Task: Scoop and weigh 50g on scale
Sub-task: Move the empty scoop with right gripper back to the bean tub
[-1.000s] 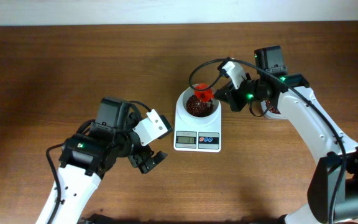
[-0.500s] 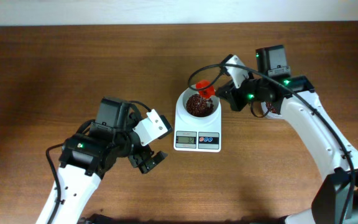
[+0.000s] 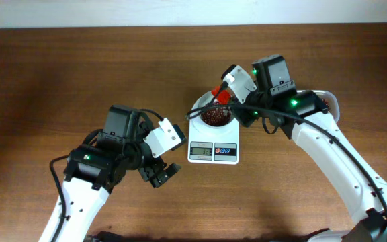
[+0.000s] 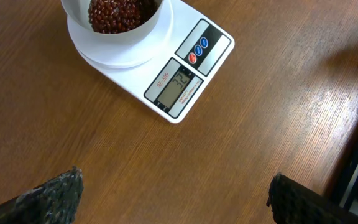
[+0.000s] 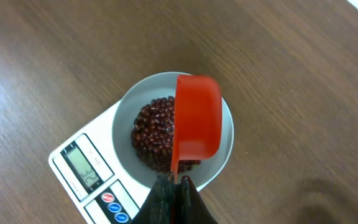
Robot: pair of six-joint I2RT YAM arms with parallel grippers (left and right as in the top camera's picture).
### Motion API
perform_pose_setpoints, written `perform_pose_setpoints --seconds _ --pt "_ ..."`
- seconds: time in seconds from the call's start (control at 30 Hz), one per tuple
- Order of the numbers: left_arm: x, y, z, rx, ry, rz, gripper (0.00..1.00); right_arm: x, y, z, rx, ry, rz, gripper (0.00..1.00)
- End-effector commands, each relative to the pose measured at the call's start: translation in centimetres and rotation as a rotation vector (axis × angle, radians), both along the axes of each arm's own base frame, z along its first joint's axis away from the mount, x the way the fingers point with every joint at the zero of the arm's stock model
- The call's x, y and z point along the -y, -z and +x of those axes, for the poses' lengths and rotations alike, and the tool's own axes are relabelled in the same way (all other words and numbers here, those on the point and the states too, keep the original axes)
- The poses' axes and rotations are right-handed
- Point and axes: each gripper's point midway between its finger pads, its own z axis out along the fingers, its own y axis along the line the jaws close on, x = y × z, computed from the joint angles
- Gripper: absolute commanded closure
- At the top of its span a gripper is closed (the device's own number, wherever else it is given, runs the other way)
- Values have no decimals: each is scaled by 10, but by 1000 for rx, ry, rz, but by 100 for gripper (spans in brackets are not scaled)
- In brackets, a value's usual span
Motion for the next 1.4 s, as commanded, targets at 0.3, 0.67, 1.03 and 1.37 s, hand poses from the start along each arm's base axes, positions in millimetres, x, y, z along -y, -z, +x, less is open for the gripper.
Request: perform_pose_setpoints --seconds 0.3,0.67,1.03,1.37 --pt "1 -7 2 21 10 -13 1 198 -62 -28 65 590 -201 96" --pt "1 -7 2 21 10 -13 1 257 71 -5 -292 699 -501 96" --pt "1 -7 2 21 10 -13 1 270 47 2 -190 766 -535 96" --pt "1 -7 2 21 10 -13 1 265 71 9 -234 702 -537 96"
